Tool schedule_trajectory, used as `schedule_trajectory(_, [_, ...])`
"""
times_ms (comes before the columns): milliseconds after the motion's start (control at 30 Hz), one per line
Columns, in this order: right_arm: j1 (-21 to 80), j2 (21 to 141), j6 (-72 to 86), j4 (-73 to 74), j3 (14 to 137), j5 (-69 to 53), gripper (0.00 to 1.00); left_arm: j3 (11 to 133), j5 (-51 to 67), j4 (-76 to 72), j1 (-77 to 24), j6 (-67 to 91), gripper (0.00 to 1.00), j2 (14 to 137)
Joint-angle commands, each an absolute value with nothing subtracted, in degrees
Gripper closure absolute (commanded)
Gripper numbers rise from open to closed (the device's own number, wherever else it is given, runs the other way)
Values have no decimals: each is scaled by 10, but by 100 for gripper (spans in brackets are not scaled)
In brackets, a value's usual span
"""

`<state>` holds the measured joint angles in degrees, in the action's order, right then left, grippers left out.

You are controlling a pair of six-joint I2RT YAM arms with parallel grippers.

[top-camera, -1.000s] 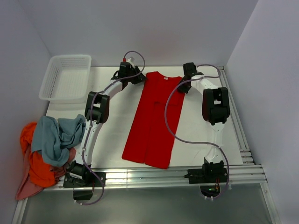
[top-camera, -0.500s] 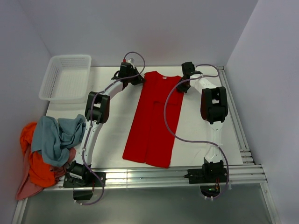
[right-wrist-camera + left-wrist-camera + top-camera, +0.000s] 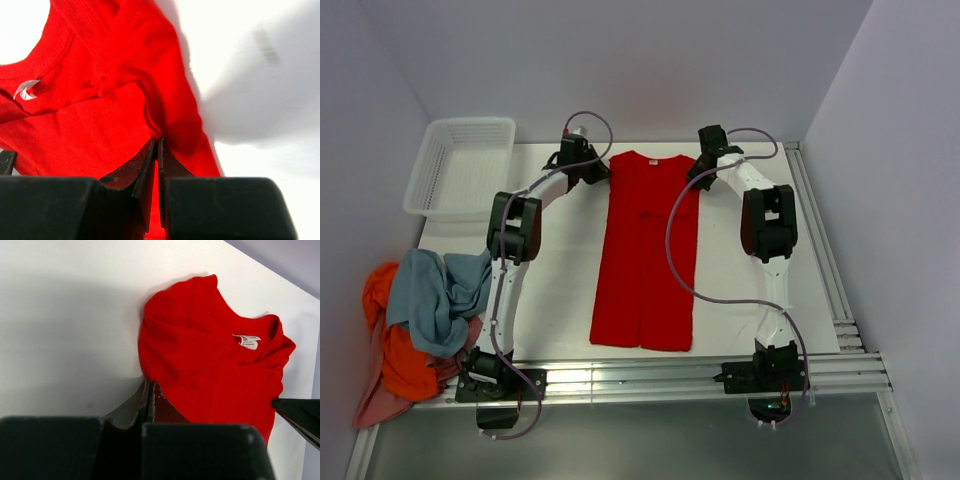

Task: Roll the t-shirts
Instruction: Fold the tshirt

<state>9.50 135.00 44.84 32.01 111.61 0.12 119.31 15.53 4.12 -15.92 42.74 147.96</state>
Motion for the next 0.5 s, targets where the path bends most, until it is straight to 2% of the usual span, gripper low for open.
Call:
schedule_trajectory(0, [112, 1365, 442, 312, 1150, -14, 87, 1160, 131, 41, -135, 419, 100, 1427])
schedule_trajectory(233, [120, 1385, 446, 264, 1190, -66, 73, 1185, 124, 60, -119, 399, 100, 1440])
schedule_trajectory(300, [120, 1383, 438, 251, 1196, -89, 59, 1208, 134, 62, -118, 399, 100, 1455])
schedule_trajectory(333, [120, 1377, 433, 243, 1188, -96, 53, 1215, 137, 66, -117, 401, 94, 1458])
schedule_trajectory(367, [120, 1361, 426, 223, 1180, -102, 41, 1226, 145, 70, -117, 399, 87, 1465])
schedule_trajectory(400, [120, 1348, 422, 215, 1169, -105, 35, 1232, 159, 75, -116, 397, 79, 1466])
schedule_trajectory(433, [120, 1338, 417, 207, 1146, -108, 35, 1237, 160, 82, -116, 395, 66, 1466])
schedule_trajectory(467, [120, 1326, 405, 193, 1133, -109, 34, 1233, 157, 83, -116, 393, 61, 1456])
